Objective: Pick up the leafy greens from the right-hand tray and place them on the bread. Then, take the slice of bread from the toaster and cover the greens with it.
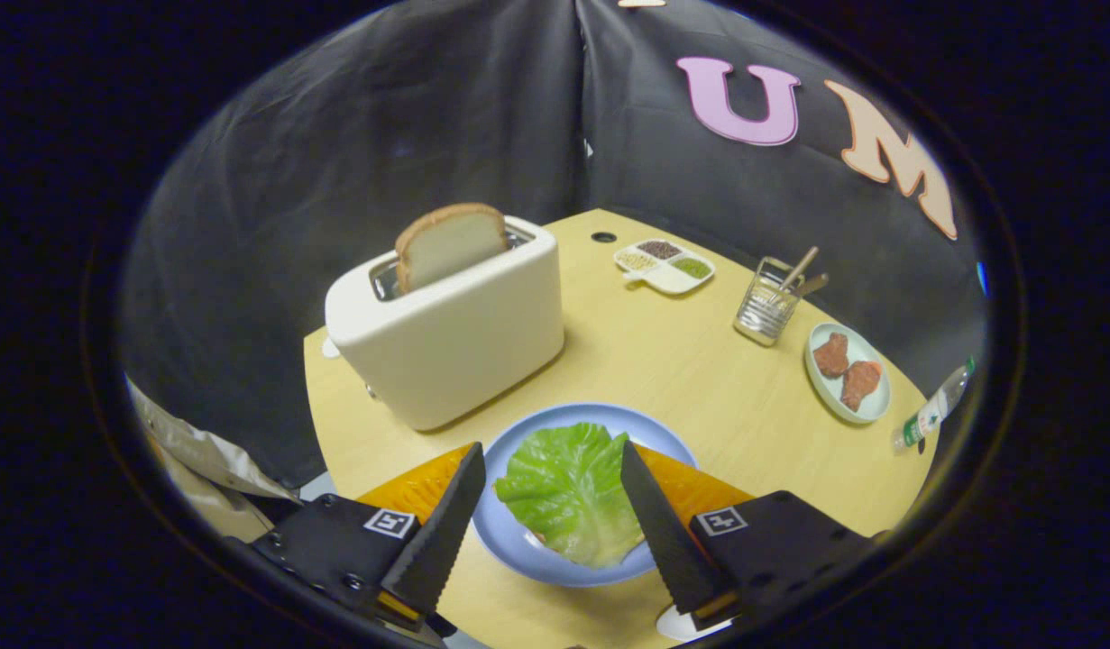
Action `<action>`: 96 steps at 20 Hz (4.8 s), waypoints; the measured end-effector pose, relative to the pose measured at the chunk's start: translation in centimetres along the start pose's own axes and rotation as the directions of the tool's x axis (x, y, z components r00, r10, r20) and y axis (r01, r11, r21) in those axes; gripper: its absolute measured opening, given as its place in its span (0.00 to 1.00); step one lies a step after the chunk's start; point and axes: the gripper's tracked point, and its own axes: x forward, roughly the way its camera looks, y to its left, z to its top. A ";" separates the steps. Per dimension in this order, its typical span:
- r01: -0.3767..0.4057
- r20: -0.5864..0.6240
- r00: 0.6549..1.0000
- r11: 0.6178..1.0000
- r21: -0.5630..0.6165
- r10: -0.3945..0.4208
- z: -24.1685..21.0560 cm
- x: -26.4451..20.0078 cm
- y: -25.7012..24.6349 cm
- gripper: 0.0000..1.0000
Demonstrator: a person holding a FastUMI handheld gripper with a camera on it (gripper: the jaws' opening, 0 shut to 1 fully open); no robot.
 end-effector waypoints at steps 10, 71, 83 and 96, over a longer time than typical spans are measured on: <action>0.001 0.104 0.995 0.999 0.034 -0.004 10.1 -1.9 3.2 0.97; -0.010 0.164 0.984 0.891 0.454 -0.073 15.3 -2.5 1.4 0.04; 0.046 0.095 0.990 0.868 0.494 -0.107 8.5 -2.7 -0.5 0.04; 0.051 0.049 0.994 0.813 0.580 -0.097 2.7 -0.1 -1.4 0.04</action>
